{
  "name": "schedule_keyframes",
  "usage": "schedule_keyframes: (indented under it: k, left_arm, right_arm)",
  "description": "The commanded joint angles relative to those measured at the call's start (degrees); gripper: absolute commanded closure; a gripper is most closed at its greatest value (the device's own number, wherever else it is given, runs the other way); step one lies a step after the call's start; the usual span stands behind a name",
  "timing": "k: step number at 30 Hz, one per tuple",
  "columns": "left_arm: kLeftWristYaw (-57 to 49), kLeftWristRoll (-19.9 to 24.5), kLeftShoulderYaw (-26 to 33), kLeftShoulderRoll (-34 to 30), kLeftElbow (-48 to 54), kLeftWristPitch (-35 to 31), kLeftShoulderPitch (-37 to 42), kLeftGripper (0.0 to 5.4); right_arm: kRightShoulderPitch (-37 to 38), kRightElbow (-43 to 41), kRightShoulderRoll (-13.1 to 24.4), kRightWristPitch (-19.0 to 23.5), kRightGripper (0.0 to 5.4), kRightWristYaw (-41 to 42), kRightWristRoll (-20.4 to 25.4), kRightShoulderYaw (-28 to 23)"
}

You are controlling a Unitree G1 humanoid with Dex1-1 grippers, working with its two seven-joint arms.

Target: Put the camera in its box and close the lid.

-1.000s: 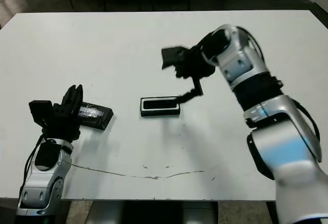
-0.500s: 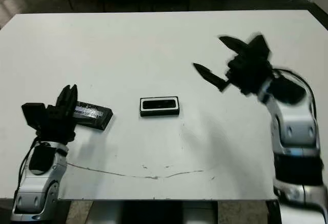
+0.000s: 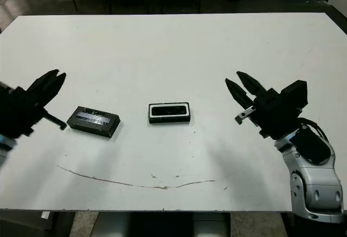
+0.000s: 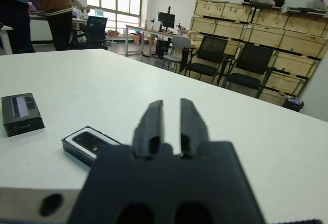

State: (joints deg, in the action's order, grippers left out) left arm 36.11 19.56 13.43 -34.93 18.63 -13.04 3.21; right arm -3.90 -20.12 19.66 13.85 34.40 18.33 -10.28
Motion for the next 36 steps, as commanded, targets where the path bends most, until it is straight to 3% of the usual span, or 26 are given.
schedule_keyframes:
  k: [1, 4, 8, 12, 20, 26, 36]
  left_arm:
    - [4.6, 0.8, -0.6, -4.7, -2.7, -2.9, 2.8, 5.40]
    - [10.7, -0.4, -3.4, -10.0, -5.0, -4.1, 6.4, 5.17]
    - [20.9, -4.7, -9.5, -13.9, -10.7, 5.3, 11.4, 4.31]
    - [26.9, -9.7, -16.2, -16.8, -12.5, 6.4, 15.6, 3.40]
    - [34.9, -18.3, -26.4, -17.9, -19.3, 6.6, 23.1, 1.52]
    - [37.8, -23.4, -30.7, -17.3, -22.6, 6.5, 26.0, 0.11]
    - [38.8, -28.4, -34.5, -15.9, -26.7, 5.9, 29.4, 0.01]
  right_arm:
    - [-0.6, 0.4, 1.8, 2.0, 5.38, -0.2, 0.9, 0.6]
    - [-1.2, 0.0, 2.6, 3.8, 5.40, -0.5, 1.9, 0.7]
    - [-1.4, 0.1, 3.0, 3.8, 5.40, -1.1, 2.2, 0.9]
    - [-1.5, 0.4, 3.1, 4.2, 5.40, -1.3, 2.9, 1.0]
    - [-1.5, 0.4, 4.1, 4.8, 5.40, -1.9, 3.0, 1.4]
    - [-1.1, 1.1, 4.5, 3.9, 5.40, -1.8, 2.6, 1.4]
    - [-1.2, 1.9, 5.1, 3.9, 5.40, -1.2, 2.8, 2.0]
